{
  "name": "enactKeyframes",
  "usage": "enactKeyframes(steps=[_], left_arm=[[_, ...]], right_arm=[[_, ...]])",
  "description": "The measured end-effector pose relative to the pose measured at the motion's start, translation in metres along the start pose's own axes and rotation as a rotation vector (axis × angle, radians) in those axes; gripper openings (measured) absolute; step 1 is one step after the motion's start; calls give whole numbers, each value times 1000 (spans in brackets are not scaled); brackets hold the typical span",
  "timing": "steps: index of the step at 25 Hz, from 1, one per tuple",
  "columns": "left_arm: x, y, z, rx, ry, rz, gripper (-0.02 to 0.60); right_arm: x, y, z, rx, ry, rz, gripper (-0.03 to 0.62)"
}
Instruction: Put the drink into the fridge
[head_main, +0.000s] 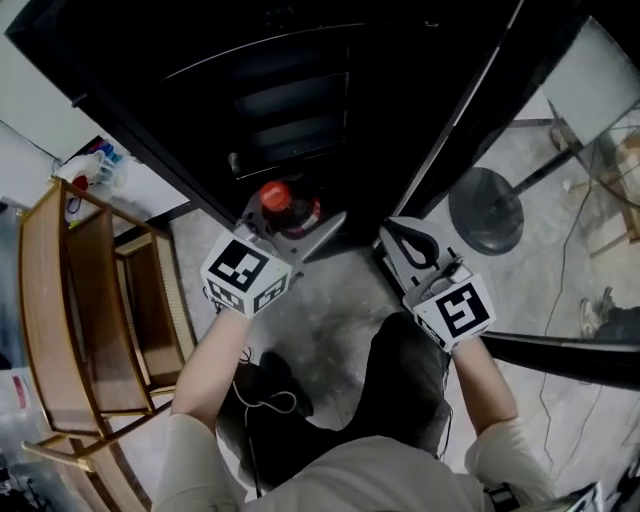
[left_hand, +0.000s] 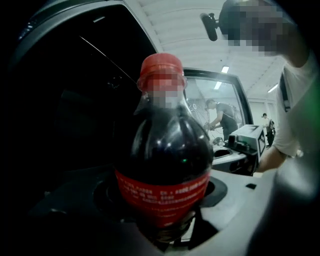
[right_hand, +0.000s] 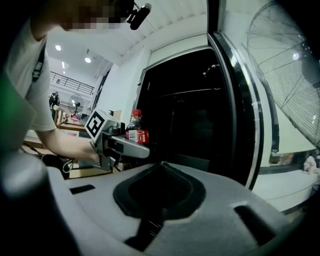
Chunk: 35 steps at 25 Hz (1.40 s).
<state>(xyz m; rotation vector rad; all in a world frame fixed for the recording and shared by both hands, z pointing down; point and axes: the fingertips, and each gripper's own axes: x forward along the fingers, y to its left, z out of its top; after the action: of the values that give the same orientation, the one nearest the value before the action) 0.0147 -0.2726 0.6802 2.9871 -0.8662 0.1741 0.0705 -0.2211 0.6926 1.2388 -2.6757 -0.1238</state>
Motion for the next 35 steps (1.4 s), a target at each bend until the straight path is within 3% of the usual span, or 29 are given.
enactKeyframes(steps=[9,15,26,32,35], left_arm=[[58,49,21,43,24,45,288],[98,95,12,28,119,111,290],[131,129,-13,-10,258,179,295],[131,135,-17,-17,270,217,299],[132,135,-9,-19,231,227,313]], right_arm=[[-17,0,19,38,-33,-57,-3],[-20,11,31,69,-50,-79,-2],[-43,11,21,69,-21,-148,-2],[-56,7,24,73,-25,-167,-2],[-57,6,23,74,-22,-163,-3]])
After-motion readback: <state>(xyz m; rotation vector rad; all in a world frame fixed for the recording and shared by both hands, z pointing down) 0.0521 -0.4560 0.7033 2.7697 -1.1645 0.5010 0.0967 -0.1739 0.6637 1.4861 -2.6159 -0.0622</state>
